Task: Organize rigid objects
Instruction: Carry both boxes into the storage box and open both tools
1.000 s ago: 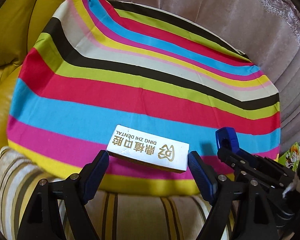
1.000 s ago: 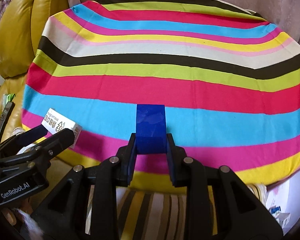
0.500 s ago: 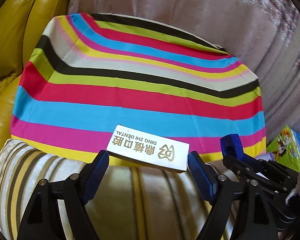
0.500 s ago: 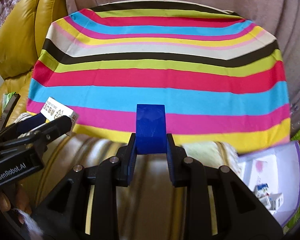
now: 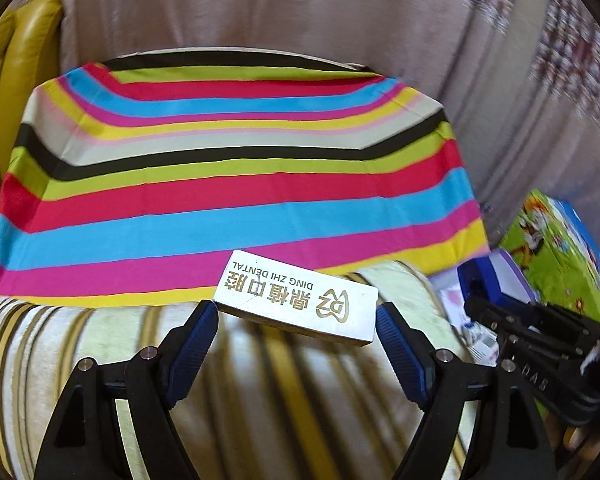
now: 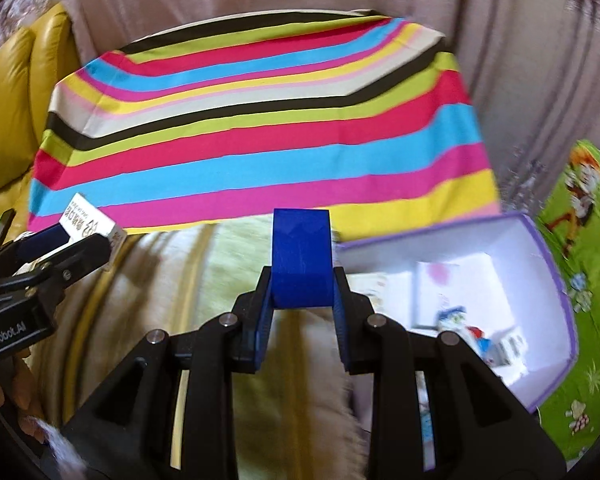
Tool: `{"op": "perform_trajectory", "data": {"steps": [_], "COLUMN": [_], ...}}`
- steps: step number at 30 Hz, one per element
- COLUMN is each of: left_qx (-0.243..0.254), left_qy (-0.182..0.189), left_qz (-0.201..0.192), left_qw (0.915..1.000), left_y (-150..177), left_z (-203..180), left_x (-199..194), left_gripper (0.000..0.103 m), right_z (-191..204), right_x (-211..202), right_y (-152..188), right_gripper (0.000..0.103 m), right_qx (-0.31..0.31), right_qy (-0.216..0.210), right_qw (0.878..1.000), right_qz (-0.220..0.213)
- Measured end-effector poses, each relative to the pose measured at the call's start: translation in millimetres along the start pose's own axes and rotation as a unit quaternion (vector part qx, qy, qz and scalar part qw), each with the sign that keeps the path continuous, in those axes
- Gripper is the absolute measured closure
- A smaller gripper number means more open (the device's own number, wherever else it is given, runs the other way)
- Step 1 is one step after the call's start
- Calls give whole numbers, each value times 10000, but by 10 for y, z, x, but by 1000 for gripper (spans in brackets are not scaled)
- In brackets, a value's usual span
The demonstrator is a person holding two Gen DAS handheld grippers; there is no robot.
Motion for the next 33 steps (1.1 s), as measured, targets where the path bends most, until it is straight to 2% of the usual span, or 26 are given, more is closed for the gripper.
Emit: {"op": "perform_trajectory", "data": {"steps": [9,17,25,33], "left_qx": [638,1150,1502,1721], "left_qy": [351,664,726,867], "left_qz": [74,178,302,334], "left_qw": [9973,9910,9855,9807], "left_y": [108,234,277,262], "left_z": [-627,-1090,-1390,-1648], "left_x": [6,57,160,267], "left_gripper": [21,21,21,21], "right_z": [-563,-990,-1399,-1750], "right_x": [-211,-301,-308,-327], "right_y": [218,382,595,664], "right_gripper": [72,72,72,72], "right_qx": [477,829,1209,1578], "right_qy": [294,641,945,1233], "right_qw": [9984,9944,9882,9797], "right_qz": [-80,-107,8,18]}}
Point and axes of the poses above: each gripper's, at about its wrist camera, not at the fingertips, and x roughly the way its jaws point, z to its left, y to its underside, the point moved 8 cm from there along x, roughly the way its jaws point, and after that the axes turned 8 degrees about z, right-handed, at the moved point
